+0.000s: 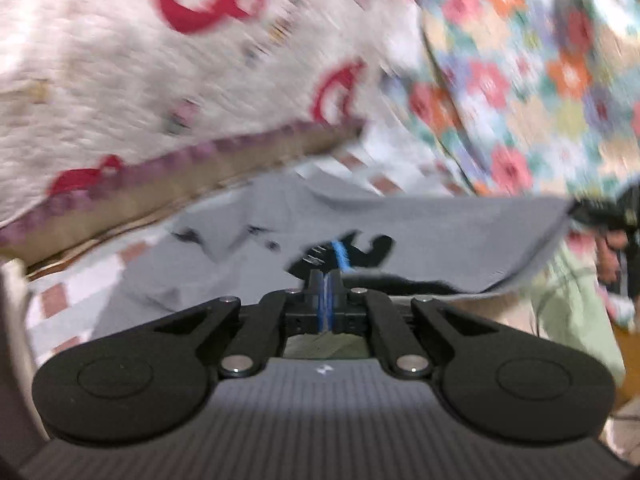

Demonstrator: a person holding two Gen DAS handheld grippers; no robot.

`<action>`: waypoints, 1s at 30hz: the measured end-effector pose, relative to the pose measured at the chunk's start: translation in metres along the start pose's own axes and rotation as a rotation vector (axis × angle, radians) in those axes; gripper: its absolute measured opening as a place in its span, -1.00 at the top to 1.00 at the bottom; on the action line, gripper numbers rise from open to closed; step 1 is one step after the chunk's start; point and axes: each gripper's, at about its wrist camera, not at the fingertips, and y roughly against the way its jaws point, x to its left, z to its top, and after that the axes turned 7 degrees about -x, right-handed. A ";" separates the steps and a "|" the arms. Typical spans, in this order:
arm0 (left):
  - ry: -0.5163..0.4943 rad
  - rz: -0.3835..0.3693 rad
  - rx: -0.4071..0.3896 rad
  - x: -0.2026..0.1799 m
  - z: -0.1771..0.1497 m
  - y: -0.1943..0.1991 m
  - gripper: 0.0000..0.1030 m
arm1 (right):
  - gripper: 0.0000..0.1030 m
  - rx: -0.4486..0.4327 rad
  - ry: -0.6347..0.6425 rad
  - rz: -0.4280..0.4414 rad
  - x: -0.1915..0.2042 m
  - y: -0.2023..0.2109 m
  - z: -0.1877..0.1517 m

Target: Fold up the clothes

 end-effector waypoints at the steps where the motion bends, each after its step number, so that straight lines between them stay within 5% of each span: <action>1: 0.036 0.013 0.003 0.009 -0.012 0.008 1.00 | 0.88 0.029 -0.004 -0.033 -0.006 -0.002 -0.007; 5: 0.225 0.039 0.119 0.035 -0.079 0.004 1.00 | 0.87 0.217 0.079 -0.297 -0.030 -0.016 -0.035; 10: 0.395 0.014 0.189 0.057 -0.130 -0.042 0.97 | 0.61 0.310 0.119 -0.323 -0.026 -0.012 -0.018; 16: 0.336 -0.147 0.198 0.035 -0.113 -0.134 0.74 | 0.41 0.293 0.471 -0.406 0.041 0.001 0.008; 18: 0.271 -0.223 0.221 0.018 -0.105 -0.166 0.42 | 0.38 0.255 0.481 -0.332 0.060 0.012 0.019; 20: 0.190 -0.247 0.248 -0.004 -0.100 -0.193 0.34 | 0.38 0.274 0.454 -0.142 0.080 0.004 0.018; 23: 0.133 -0.252 0.290 -0.026 -0.101 -0.214 0.31 | 0.39 0.455 0.419 0.055 0.099 -0.046 -0.021; 25: 0.128 -0.246 0.319 -0.036 -0.106 -0.220 0.10 | 0.39 0.596 0.416 0.138 0.113 -0.084 -0.059; 30: 0.155 -0.094 0.309 -0.022 -0.111 -0.205 0.05 | 0.35 0.840 0.438 0.184 0.131 -0.132 -0.146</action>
